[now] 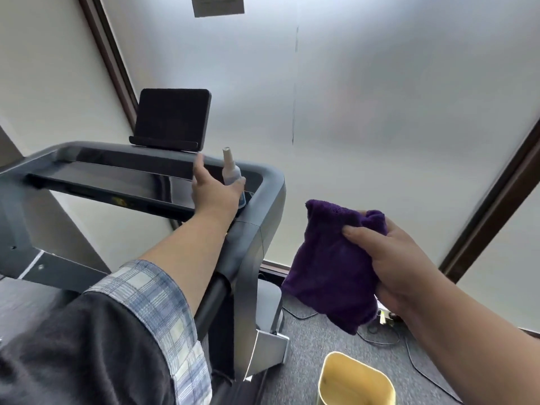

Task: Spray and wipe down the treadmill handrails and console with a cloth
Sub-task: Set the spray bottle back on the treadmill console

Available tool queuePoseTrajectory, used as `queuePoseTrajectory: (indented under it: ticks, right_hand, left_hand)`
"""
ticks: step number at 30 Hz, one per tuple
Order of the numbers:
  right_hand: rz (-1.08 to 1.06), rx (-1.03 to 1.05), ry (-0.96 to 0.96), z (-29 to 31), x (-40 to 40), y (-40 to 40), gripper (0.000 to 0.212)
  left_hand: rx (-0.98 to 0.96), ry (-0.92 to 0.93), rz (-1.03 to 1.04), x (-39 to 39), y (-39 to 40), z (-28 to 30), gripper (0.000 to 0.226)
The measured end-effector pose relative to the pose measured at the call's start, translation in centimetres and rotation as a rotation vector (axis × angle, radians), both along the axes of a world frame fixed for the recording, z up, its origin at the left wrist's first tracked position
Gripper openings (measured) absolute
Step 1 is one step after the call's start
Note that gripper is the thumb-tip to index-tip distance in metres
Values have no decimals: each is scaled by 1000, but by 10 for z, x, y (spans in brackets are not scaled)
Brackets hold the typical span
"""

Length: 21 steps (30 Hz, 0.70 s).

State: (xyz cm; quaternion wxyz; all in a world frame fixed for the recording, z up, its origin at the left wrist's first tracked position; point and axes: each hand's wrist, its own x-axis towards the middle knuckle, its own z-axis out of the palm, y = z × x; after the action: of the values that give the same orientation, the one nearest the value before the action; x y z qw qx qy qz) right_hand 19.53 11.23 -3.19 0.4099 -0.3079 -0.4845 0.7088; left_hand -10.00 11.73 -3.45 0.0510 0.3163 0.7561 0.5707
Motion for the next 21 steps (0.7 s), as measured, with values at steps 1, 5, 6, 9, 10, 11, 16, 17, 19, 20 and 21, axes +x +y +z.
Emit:
queuePoseTrajectory:
  ticks: [1, 5, 6, 9, 10, 11, 16, 17, 19, 20, 21]
  right_hand:
    - [-21, -8, 8, 0, 1, 1, 17]
    - [-87, -54, 51, 2, 12, 9, 16]
    - [-96, -58, 61, 3, 16, 11, 18]
    - [-109, -64, 55, 4, 32, 21, 27]
    - [-122, -77, 40, 2, 39, 24, 28]
    - [-141, -100, 20, 0, 46, 27, 28]
    - [-128, -378, -7, -37, 87, 33, 44]
    - [-58, -424, 9, -49, 96, 31, 50]
    - [47, -512, -53, -79, 111, 23, 56]
    - [61, -546, -136, -97, 117, 18, 57]
    - [44, -570, -217, -116, 122, 14, 55]
  left_hand:
    - [146, 86, -2, 14, -7, 9, 89]
    - [267, 212, -532, 90, -25, 38, 72]
    - [133, 88, -728, 110, -29, 39, 72]
    - [-262, -503, -1105, 161, -32, 16, 62]
    - [-307, -593, -1129, 171, -32, 5, 57]
    - [-314, -647, -1127, 178, -32, -6, 54]
    - [-169, -926, -1045, 197, -21, -53, 43]
    - [-142, -972, -978, 203, -18, -65, 42]
    - [-144, -1021, -885, 217, -13, -91, 39]
    - [-181, -1027, -854, 225, -10, -105, 37]
    - [-233, -1028, -830, 232, -9, -120, 36]
